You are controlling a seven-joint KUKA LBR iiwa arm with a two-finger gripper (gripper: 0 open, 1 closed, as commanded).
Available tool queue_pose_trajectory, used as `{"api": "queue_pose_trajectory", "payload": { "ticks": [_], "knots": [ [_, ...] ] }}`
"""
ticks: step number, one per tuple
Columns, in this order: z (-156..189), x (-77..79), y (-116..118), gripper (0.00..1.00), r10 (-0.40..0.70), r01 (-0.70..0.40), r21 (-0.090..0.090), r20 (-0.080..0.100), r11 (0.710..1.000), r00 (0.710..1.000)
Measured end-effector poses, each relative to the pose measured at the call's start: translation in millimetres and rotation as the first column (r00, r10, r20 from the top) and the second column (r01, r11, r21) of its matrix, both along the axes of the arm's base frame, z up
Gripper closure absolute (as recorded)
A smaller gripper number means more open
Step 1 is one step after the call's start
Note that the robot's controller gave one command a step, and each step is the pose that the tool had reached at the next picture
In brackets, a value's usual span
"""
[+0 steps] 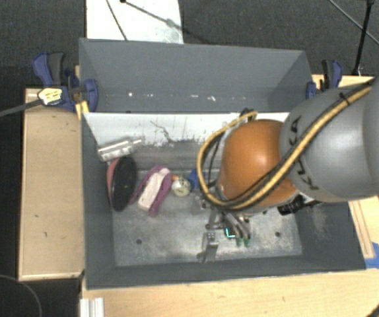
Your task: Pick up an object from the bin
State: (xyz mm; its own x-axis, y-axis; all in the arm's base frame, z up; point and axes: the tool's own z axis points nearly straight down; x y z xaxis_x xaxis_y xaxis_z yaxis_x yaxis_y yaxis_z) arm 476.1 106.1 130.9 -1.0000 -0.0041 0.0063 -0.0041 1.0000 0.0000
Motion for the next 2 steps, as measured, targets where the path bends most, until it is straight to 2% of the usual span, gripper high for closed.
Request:
{"api": "queue_pose_trajectory", "payload": {
  "ticks": [1,2],
  "knots": [
    [-61.8,16.9,46.7,0.0,0.205,-0.205,0.001,0.004,0.979,0.979],
    [72.2,10.9,-3.1,0.0,0.306,-0.306,-0.002,0.016,0.952,0.952]
  ]
}}
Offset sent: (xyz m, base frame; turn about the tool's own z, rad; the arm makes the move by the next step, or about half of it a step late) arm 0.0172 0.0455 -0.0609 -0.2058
